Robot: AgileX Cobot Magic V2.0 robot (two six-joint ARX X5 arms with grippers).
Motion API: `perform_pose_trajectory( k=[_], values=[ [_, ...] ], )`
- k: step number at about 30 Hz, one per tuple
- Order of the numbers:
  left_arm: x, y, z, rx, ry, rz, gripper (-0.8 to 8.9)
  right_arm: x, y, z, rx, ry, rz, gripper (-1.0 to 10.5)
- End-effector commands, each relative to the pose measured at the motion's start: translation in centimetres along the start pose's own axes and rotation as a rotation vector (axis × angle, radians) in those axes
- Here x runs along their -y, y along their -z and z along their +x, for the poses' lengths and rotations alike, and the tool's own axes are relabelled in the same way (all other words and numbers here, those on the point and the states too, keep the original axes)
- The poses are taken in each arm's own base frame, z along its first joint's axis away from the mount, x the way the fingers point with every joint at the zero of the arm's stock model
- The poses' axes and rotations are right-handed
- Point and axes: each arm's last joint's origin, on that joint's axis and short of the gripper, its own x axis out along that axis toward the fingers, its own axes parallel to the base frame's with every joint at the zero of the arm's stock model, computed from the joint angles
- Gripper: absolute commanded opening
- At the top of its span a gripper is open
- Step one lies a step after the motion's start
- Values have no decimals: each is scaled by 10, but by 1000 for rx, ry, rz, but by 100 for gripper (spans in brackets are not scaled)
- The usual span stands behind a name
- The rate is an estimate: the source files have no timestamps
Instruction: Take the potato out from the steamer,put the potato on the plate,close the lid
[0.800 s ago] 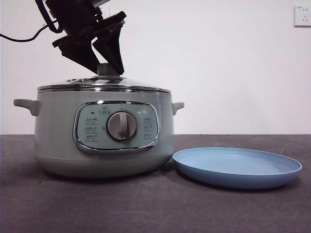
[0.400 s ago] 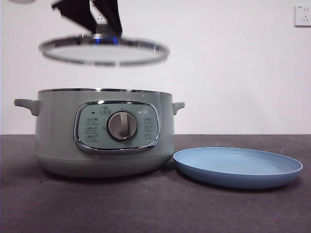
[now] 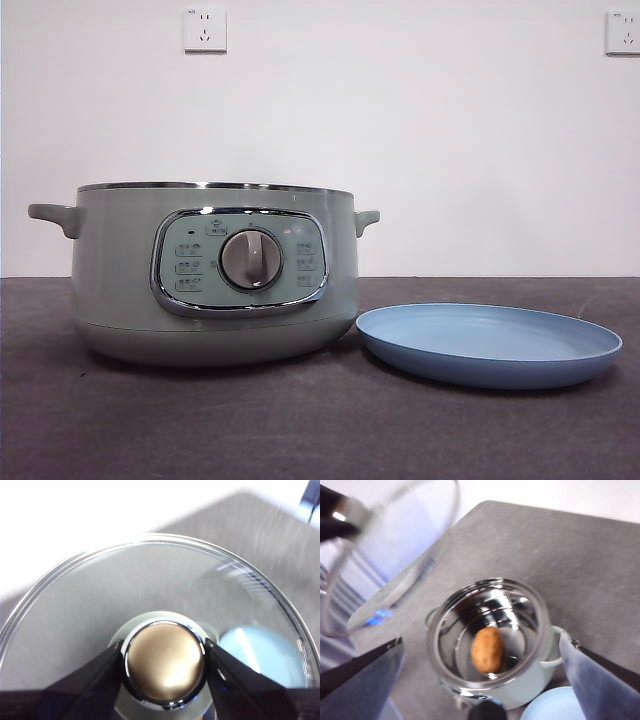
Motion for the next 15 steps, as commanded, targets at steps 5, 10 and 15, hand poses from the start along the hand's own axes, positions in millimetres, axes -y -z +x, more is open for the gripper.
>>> perform_pose_trajectory(
  k=[5, 10, 15],
  values=[
    [5, 1, -101, 233, -174, 45, -8, -19, -29, 46, -147, 7, -78, 688],
    [8, 20, -157, 301, -336, 45, -8, -33, -43, 96, -234, 3, -139, 688],
    [12, 44, -206, 354, -463, 16, -8, -44, -39, 160, -310, 49, -197, 687]
  ],
)
